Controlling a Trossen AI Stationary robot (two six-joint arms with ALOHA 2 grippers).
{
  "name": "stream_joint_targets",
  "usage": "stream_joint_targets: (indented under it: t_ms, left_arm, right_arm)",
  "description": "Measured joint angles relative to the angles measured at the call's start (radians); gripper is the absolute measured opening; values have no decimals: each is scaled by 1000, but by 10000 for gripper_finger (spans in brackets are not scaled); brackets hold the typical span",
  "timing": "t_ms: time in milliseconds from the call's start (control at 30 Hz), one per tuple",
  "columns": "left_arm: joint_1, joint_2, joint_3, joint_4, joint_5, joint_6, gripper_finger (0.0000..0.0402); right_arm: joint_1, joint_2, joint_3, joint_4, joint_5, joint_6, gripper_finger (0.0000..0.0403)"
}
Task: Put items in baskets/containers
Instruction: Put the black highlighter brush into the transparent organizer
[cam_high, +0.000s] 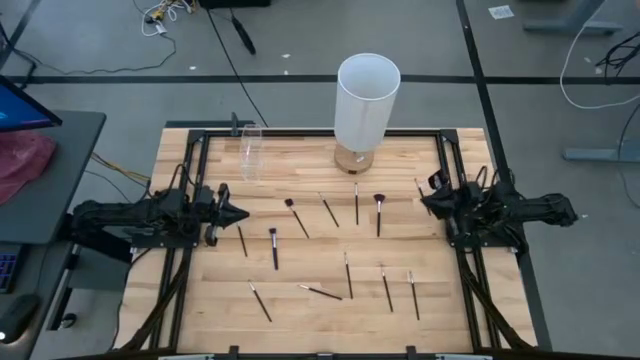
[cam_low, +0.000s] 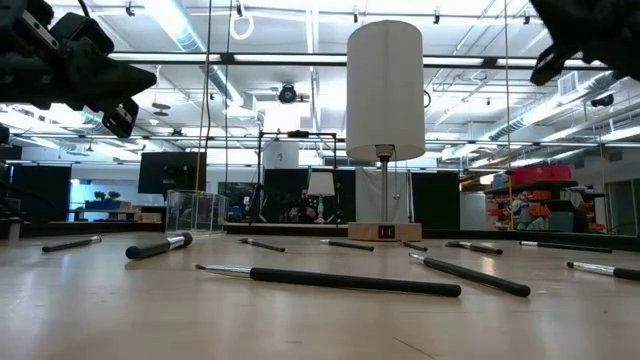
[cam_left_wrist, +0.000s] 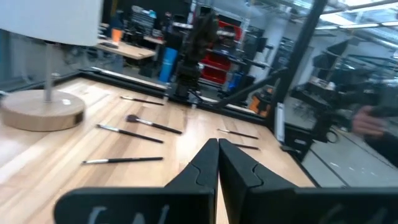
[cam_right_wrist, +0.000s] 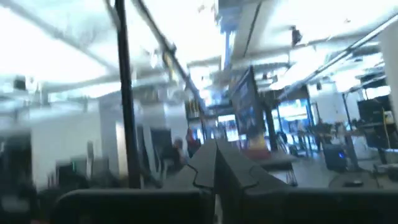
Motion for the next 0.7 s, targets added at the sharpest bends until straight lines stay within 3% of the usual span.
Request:
stream_joint_targets:
  t_ms: [200,433,567,700]
  left_arm:
    - [0,0,0,0,-70,1,14]
    - [0,0,0,3,-99,1,14]
    - [0,0,0,3,-100,1,14]
    - [0,0,0,3,-100,0,14]
  right_arm:
    - [0,102,0,-42,182,180,13]
    - [31,416,24,-96,301,433,13]
    - [71,611,136,-221,347,499,13]
    - [114,781,316,-453,414,517,13]
